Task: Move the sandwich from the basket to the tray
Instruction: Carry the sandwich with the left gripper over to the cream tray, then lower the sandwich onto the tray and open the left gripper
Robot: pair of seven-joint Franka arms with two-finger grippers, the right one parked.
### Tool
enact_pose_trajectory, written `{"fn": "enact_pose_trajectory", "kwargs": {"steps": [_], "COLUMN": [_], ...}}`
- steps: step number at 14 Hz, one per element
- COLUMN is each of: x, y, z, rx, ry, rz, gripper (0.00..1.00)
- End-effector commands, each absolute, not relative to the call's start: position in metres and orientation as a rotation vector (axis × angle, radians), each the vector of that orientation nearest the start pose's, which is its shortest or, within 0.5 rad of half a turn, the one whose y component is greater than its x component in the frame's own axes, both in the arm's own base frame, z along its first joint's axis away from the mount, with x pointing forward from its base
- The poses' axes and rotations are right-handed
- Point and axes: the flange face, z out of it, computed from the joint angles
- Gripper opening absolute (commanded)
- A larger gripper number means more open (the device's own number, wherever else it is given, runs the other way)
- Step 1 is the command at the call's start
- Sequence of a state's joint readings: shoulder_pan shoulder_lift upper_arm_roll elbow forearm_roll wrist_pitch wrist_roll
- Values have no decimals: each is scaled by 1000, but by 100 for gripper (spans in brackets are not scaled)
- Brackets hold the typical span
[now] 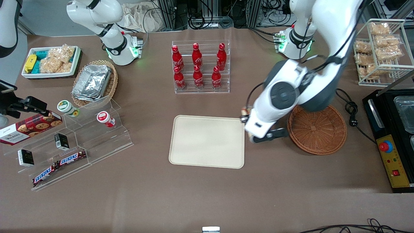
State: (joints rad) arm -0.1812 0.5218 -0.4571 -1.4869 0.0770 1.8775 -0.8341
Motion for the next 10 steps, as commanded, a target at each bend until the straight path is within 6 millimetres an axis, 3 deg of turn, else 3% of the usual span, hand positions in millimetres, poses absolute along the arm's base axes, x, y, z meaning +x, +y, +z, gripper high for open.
{"fn": "enact_pose_trajectory", "kwargs": {"steps": [1,4,10], "x": [590,590,594], "y": [-395,-402,-419], "z": [353,306,263], "rx": [-3224,-3177,-3225], "ry": [-327,-247,-85], "rz": [229,185,70], "gripper": [8,9,15]}}
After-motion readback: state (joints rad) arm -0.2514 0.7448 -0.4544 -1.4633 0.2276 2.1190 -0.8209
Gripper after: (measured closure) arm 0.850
